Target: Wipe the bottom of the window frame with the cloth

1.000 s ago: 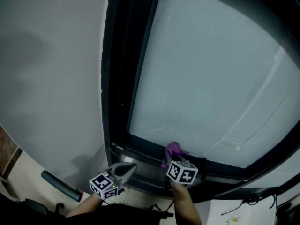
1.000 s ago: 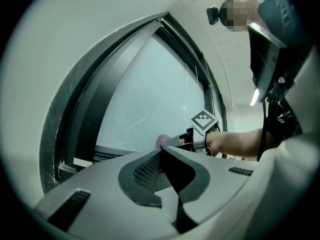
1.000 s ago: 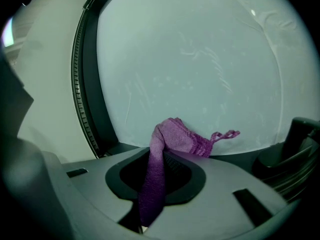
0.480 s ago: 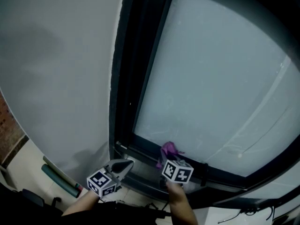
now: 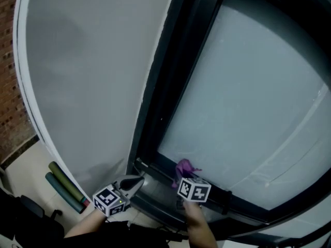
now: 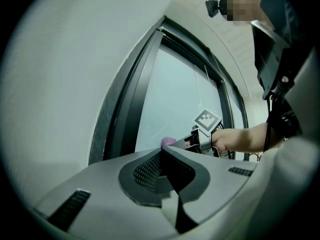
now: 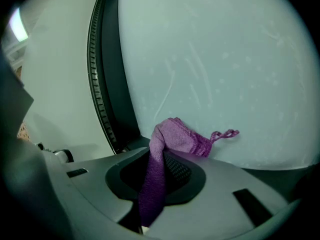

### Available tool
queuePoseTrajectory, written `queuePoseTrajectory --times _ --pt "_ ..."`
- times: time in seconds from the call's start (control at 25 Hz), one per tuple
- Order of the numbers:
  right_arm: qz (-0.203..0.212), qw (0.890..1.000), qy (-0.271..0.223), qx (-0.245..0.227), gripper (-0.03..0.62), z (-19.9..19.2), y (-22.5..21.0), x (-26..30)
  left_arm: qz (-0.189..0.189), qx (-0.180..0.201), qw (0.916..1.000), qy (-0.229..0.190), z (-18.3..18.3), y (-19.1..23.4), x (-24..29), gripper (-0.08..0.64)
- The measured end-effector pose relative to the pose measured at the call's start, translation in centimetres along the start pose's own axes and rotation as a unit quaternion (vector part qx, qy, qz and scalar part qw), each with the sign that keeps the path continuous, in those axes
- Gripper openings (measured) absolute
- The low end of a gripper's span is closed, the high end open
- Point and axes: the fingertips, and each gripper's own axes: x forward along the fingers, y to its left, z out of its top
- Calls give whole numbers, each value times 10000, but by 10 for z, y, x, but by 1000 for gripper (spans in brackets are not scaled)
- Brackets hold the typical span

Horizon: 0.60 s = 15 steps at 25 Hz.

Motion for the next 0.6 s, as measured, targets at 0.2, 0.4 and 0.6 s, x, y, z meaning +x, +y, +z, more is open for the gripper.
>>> queuePoseTrajectory --times 0.2,0.4,0.6 --pt "211 9997 108 -50 75 3 13 14 117 -43 9999 8 -4 2 -7 2" --pt "324 9993 165 3 75 8 19 21 204 -11 9998 14 -4 9 -15 2" --pt "463 9983 322 -147 75 10 32 33 257 1 9996 80 -9 11 -24 2"
